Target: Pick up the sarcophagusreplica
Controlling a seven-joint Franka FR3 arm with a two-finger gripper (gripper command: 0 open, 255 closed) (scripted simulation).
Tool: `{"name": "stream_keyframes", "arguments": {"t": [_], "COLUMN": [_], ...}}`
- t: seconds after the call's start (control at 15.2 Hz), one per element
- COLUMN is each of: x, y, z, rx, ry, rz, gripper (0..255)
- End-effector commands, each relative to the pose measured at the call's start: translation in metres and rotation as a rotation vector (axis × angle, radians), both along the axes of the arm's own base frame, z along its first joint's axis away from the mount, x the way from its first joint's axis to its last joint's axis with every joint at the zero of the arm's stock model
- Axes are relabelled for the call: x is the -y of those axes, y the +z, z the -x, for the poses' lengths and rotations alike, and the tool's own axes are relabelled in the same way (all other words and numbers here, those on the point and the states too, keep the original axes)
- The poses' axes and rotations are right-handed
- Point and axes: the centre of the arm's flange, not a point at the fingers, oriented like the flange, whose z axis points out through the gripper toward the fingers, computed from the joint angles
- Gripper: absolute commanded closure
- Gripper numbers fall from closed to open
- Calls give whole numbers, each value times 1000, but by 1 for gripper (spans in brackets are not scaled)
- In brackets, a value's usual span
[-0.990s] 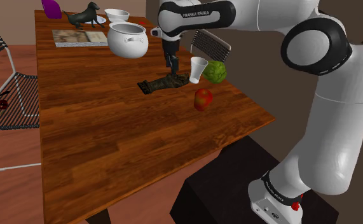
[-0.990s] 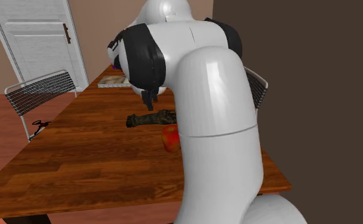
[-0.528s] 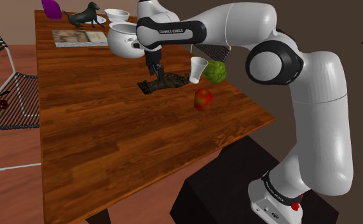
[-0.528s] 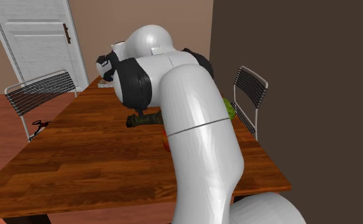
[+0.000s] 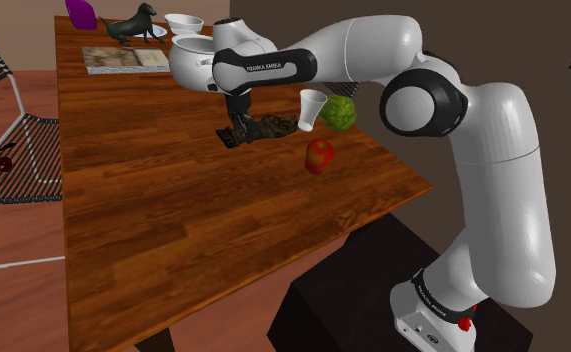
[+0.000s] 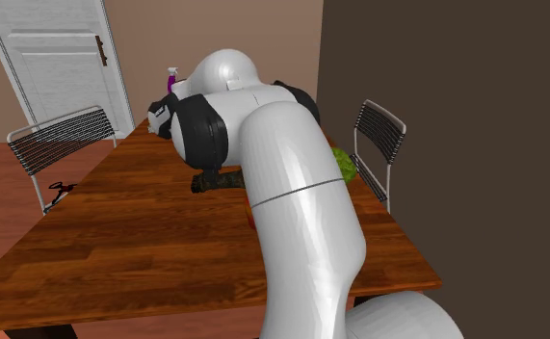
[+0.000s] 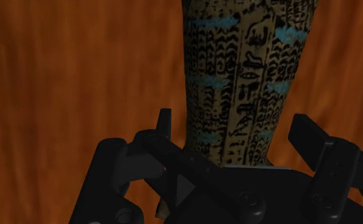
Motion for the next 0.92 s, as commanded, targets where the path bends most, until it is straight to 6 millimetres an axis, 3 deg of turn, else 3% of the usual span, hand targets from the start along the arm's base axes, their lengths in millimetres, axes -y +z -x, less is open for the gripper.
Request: {"name": "stream_keyframes", "arguments": {"t": [0.0,0.07,0.66,0.86], "x": [0,0,0,0], "y": [-3,-3,-3,13], "z": [0,0,0,0], "rx": [1,1,1,1], "ry": [0,0,0,0], "rz": [0,0,0,0], "gripper": [0,255,255,255]}}
